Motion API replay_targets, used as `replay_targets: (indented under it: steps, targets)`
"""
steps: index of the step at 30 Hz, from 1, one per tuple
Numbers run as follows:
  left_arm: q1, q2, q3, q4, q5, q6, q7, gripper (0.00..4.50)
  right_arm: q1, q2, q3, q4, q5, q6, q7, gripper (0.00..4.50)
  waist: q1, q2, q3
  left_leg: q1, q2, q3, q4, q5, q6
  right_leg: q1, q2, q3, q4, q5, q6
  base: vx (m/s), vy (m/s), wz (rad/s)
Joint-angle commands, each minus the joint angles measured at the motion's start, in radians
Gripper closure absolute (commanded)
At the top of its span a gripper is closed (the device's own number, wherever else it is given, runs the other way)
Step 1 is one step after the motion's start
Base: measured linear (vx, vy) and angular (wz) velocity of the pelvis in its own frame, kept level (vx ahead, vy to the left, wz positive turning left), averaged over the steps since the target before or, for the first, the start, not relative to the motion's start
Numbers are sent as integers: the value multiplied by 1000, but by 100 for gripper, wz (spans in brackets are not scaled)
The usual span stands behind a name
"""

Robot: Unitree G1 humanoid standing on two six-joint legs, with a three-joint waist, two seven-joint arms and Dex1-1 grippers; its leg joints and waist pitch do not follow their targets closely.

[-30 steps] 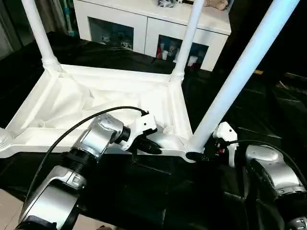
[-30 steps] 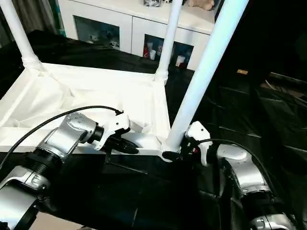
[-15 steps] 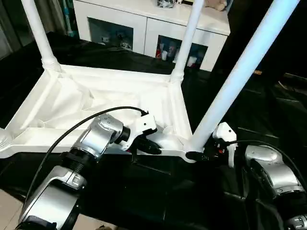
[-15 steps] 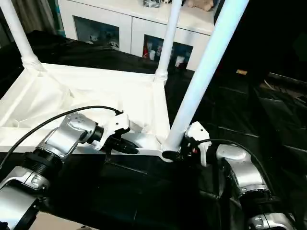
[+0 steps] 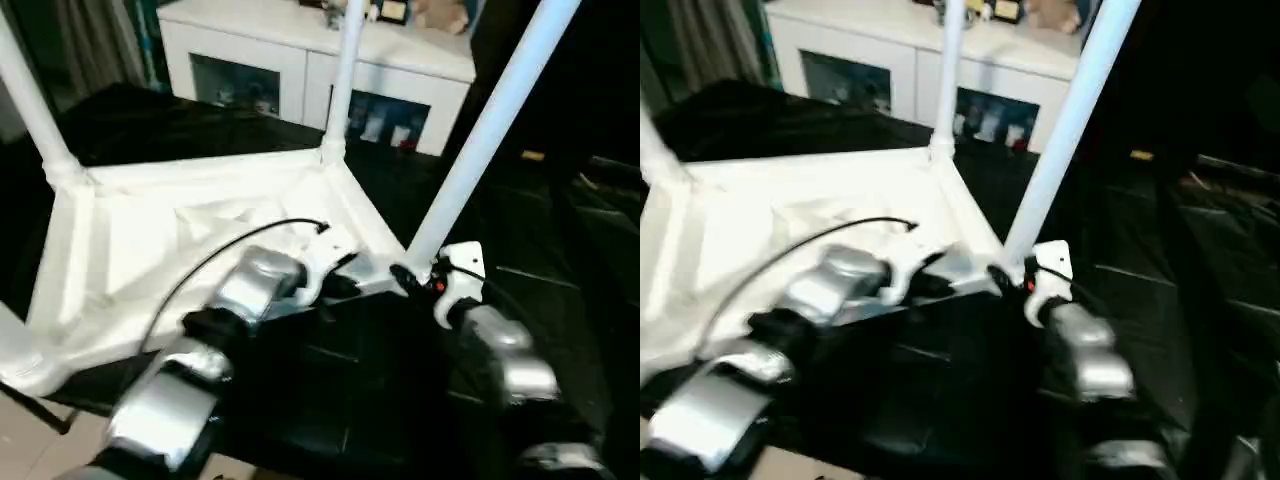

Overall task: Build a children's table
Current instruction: Rotate leg to tighten

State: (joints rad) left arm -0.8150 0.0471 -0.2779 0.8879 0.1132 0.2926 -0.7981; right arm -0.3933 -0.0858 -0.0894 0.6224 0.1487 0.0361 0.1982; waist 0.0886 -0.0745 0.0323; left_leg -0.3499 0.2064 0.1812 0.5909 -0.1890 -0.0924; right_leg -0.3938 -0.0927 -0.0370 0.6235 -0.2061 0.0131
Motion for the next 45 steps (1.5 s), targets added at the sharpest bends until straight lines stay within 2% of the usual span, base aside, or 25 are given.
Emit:
replay_targets:
  steps: [1,2,5,6,8,9,10,12,13,14,15,16,17,20,22,23,24,25,29,30,33,35,39,40,45]
  targets:
    - [16,-29,69,54,-25,-35,144,450,21,27,-9,24,-20,6,-90,180,-5,-7,-40,5,13,-2,-78,-246,11,28,-36,31,-93,-248,-158,0,0,0]
    - [13,-38,74,60,-23,-60,176,450,27,47,2,9,-31,-7,-112,180,-7,-6,-32,2,13,-2,-82,-258,20,24,-35,31,-95,-251,-152,0,0,0]
    - [25,-43,53,46,-10,-57,161,450,53,69,45,-38,-44,-22,-75,180,-7,-6,-28,7,16,-2,-88,-283,34,23,-36,29,-102,-281,-134,0,0,0]
    - [34,-44,47,36,-9,-49,145,450,69,75,57,-59,-47,-26,-62,180,-7,-10,-25,7,16,-1,-88,-276,44,22,-36,30,-103,-268,-136,0,0,0]
    - [42,-38,37,29,-5,-44,123,450,86,83,54,-87,-19,-26,-28,180,-8,-9,-22,2,17,-2,-91,-277,52,24,-37,31,-104,-268,-134,0,0,0]
    - [44,-36,36,29,-5,-44,117,450,91,85,50,-100,-3,-22,-9,145,-8,-14,-22,1,18,-2,-91,-268,55,24,-36,31,-102,-254,-135,0,0,0]
    - [44,-31,33,35,-6,-50,102,450,102,90,37,-132,34,-18,23,124,-7,-13,-24,2,17,-2,-90,-264,59,26,-37,31,-101,-245,-137,0,0,0]
    - [45,-20,29,37,-8,-59,82,450,107,71,28,-167,49,-8,50,104,-5,-14,-22,-1,17,0,-89,-253,75,28,-38,33,-101,-221,-138,0,0,0]
    - [44,-17,28,42,-8,-67,78,450,107,61,30,-174,49,-6,55,104,-12,-19,-27,-18,14,-7,-93,-228,77,42,-41,27,-100,-243,-122,0,0,0]
    - [47,-7,25,33,-11,-65,49,450,102,33,18,-192,67,19,80,92,-13,-20,-31,-17,15,-8,-93,-221,73,45,-43,26,-101,-255,-119,0,0,0]
    - [54,12,17,10,-10,-64,-4,450,99,-27,5,-229,100,78,151,79,-18,-16,-29,-14,16,-8,-93,-217,70,39,-44,26,-103,-271,-120,0,0,0]
    - [56,21,12,-1,-9,-66,-28,450,99,-55,4,-244,113,105,189,71,-16,-17,-36,-8,17,-7,-90,-212,74,43,-42,26,-102,-258,-126,0,0,0]
    - [60,36,4,-19,-11,-55,-67,450,104,-106,17,-261,115,125,259,71,-16,-15,-40,-8,21,-7,-85,-175,84,46,-42,28,-92,-183,-147,0,0,0]
    - [68,69,-17,-56,-15,-43,-153,450,123,-214,61,-294,107,145,414,71,-12,-18,-41,-15,17,-1,-76,-82,121,52,-39,26,-79,-18,-195,0,0,0]
    - [74,101,-37,-88,-20,-38,-233,450,141,-307,98,-302,84,136,546,71,-10,-22,-40,-15,16,2,-73,-86,133,54,-42,25,-80,-18,-206,0,0,0]
    - [74,104,-39,-90,-21,-38,-238,450,141,-313,100,-302,82,135,555,71,-10,-21,-40,-14,19,2,-73,-95,136,53,-44,25,-80,-32,-217,0,0,0]
    - [74,119,-48,-101,-23,-32,-272,450,141,-348,109,-294,75,127,599,71,-9,-28,-41,-13,20,2,-71,-97,133,52,-43,24,-79,-40,-223,0,0,0]
    - [75,128,-54,-109,-26,-31,-297,450,139,-368,118,-290,72,123,630,71,-7,-26,-41,-12,21,1,-72,-90,132,52,-44,25,-76,-36,-230,0,0,0]
    - [92,159,-73,-170,-41,-9,-386,450,138,-442,164,-307,84,143,766,71,-1,-31,-41,-9,24,3,-66,-51,151,50,-42,26,-64,46,-267,0,0,0]
    - [93,159,-73,-174,-42,-7,-389,450,138,-445,168,-309,85,144,774,71,-1,-38,-40,-9,24,4,-65,-57,154,49,-42,25,-65,40,-268,0,0,0]
    - [103,168,-77,-203,-51,-2,-420,450,132,-456,188,-307,82,147,813,71,4,-39,-40,-8,26,3,-66,-62,147,50,-44,25,-64,24,-273,0,0,0]
    - [122,182,-89,-255,-65,20,-465,450,98,-442,207,-266,60,119,829,71,1,-44,-40,-9,26,3,-65,-71,137,49,-45,25,-63,4,-273,0,0,0]
    - [132,189,-94,-285,-69,35,-475,450,75,-428,211,-234,51,96,831,71,4,-44,-39,-5,27,4,-65,-78,125,45,-45,27,-62,-14,-275,0,0,0]
    - [138,193,-95,-298,-70,40,-482,450,59,-412,207,-211,54,85,831,71,7,-42,-41,-3,27,4,-64,-70,126,44,-44,26,-60,3,-278,0,0,0]
    - [149,201,-102,-327,-71,57,-495,450,47,-393,198,-185,72,84,839,71,7,-41,-44,-9,24,3,-60,-40,133,49,-43,25,-52,66,-289,0,0,0]
